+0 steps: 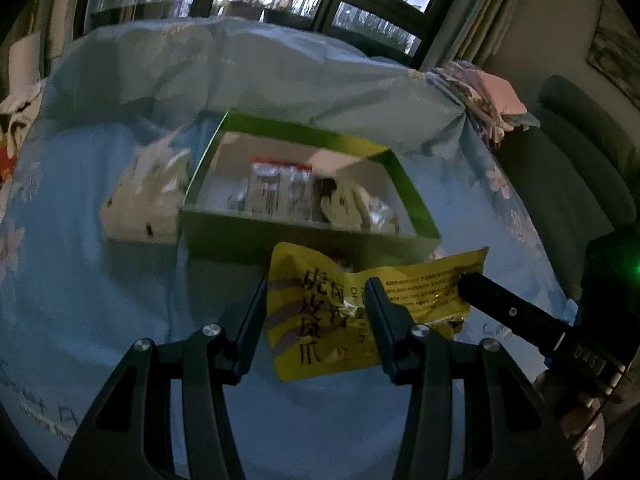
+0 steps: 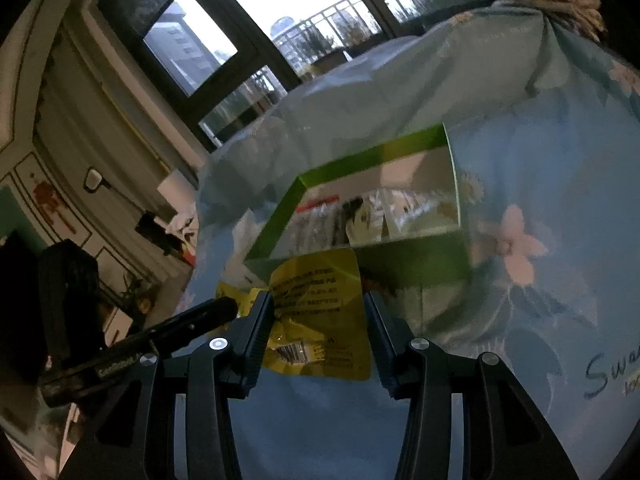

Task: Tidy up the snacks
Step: 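Carry the yellow bag into the green box and open the left gripper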

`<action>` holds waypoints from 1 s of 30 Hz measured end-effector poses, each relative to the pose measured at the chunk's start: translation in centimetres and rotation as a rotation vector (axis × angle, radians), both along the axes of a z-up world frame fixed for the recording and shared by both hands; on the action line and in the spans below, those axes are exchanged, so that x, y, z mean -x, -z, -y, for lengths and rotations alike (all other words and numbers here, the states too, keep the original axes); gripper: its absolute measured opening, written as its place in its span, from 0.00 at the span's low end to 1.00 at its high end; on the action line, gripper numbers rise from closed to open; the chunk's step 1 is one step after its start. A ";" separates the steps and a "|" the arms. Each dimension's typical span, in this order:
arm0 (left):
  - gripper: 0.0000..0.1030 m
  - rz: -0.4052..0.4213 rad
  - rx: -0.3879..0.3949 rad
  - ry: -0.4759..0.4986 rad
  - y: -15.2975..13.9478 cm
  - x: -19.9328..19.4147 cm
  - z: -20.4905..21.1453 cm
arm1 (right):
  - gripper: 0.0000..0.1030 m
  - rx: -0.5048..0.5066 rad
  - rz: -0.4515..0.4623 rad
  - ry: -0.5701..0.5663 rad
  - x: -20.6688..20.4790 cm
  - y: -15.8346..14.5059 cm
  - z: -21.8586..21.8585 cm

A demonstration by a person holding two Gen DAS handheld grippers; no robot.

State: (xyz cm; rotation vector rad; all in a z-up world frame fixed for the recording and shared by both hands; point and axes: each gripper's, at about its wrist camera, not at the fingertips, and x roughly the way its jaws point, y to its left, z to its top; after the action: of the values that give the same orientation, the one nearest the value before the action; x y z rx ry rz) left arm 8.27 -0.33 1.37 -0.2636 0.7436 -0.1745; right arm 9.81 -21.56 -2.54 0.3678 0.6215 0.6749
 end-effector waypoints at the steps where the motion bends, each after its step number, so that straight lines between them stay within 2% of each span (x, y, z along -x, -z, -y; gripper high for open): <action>1: 0.47 0.007 -0.005 0.000 -0.3 -0.5 0.0 | 0.47 -0.005 0.006 0.002 -0.4 -0.4 0.0; 8: 0.47 0.035 -0.032 0.000 -2.0 -4.4 0.0 | 0.47 -0.045 0.030 0.017 -4.0 -2.1 -0.1; 14: 0.47 0.043 -0.031 -0.001 -2.3 -8.7 -0.4 | 0.47 -0.076 0.003 0.027 -8.2 -2.1 -0.5; 18: 0.47 0.000 -0.003 -0.014 -1.3 -12.2 -0.9 | 0.47 -0.052 -0.034 0.041 -11.9 -1.4 -1.4; 22: 0.48 -0.075 0.040 -0.041 0.9 -15.4 -1.7 | 0.48 0.007 -0.077 0.050 -14.4 -0.3 -2.4; 23: 0.51 -0.080 0.044 -0.046 1.1 -15.6 -1.8 | 0.48 0.021 -0.087 0.054 -14.7 0.0 -2.7; 25: 0.55 -0.085 0.029 -0.059 1.4 -15.8 -1.8 | 0.58 0.073 -0.099 0.079 -15.2 0.4 -3.3; 26: 0.63 -0.086 0.013 -0.069 1.4 -15.8 -1.8 | 0.59 0.085 -0.096 0.091 -15.1 0.6 -3.3; 28: 0.74 -0.074 -0.009 -0.093 1.2 -15.4 -2.2 | 0.63 0.103 -0.069 0.139 -14.7 0.2 -2.9; 30: 0.74 -0.044 -0.004 -0.111 0.4 -14.6 -2.9 | 0.64 0.074 -0.048 0.162 -13.8 -0.3 -2.1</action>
State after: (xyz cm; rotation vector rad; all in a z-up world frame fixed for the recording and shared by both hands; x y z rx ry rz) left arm 22.86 2.59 0.96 -0.3045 0.7705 -0.0623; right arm 23.63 -19.47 -2.19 0.3618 0.6528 0.4880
